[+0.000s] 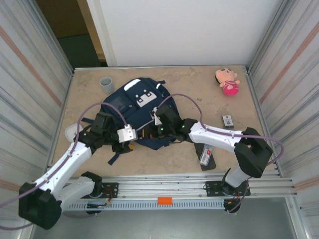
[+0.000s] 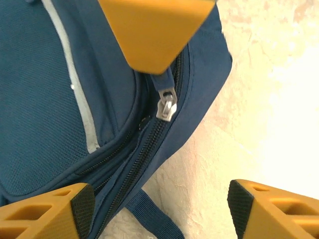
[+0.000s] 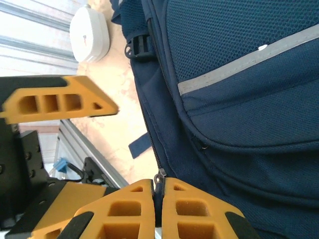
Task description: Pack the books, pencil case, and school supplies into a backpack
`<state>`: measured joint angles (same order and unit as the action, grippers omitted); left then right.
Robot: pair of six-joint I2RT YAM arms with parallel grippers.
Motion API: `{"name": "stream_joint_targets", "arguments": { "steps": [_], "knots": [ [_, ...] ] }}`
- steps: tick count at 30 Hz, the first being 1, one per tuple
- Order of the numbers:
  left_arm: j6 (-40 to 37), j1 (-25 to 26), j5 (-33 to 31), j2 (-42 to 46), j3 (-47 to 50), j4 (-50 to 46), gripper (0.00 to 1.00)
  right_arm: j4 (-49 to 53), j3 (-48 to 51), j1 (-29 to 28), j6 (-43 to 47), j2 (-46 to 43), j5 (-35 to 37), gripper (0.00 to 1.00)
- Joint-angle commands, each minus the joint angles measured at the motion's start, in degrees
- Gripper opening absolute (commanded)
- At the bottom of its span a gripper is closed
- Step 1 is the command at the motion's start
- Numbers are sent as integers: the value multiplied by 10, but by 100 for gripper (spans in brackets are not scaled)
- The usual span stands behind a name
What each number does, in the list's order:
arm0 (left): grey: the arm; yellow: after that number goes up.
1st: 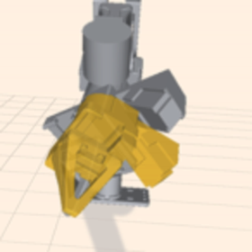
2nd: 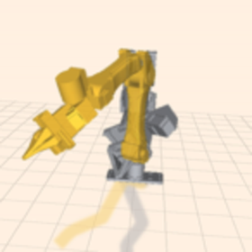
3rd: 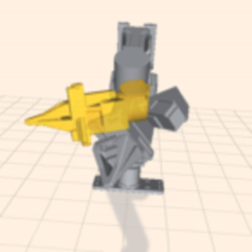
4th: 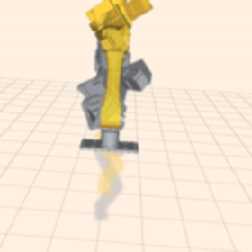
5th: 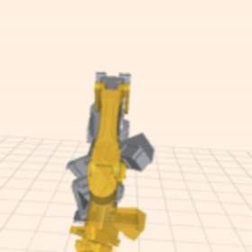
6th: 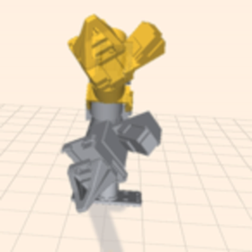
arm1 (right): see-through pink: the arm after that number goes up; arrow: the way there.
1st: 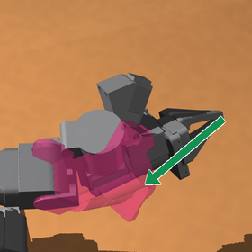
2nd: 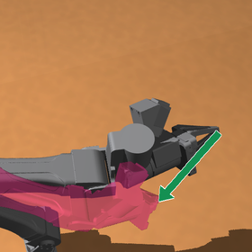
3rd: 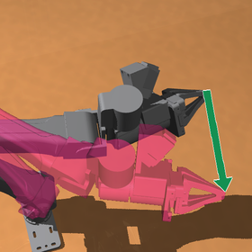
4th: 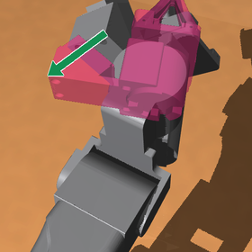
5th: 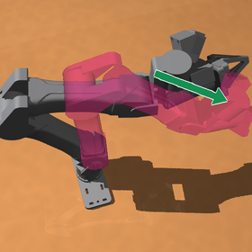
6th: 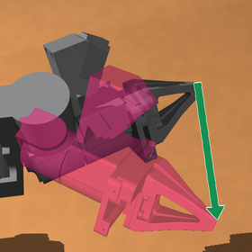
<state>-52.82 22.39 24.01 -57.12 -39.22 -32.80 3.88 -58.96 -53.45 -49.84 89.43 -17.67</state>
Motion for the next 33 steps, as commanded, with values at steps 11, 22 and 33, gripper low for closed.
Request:
{"name": "stream_joint_targets", "arguments": {
  "steps": [11, 22, 33],
  "knots": [
    [-12, 6, 98, -82, -16, 94, 16, -22, 28, 6, 39, -66, 28, 0],
    [8, 6, 126, -62, -12, 115, 0, -17, 52, 4, 25, -49, 24, 6],
    [13, 5, 112, -54, -13, 115, 0, -2, 55, 6, 24, -56, 43, 2]
  ]
}}
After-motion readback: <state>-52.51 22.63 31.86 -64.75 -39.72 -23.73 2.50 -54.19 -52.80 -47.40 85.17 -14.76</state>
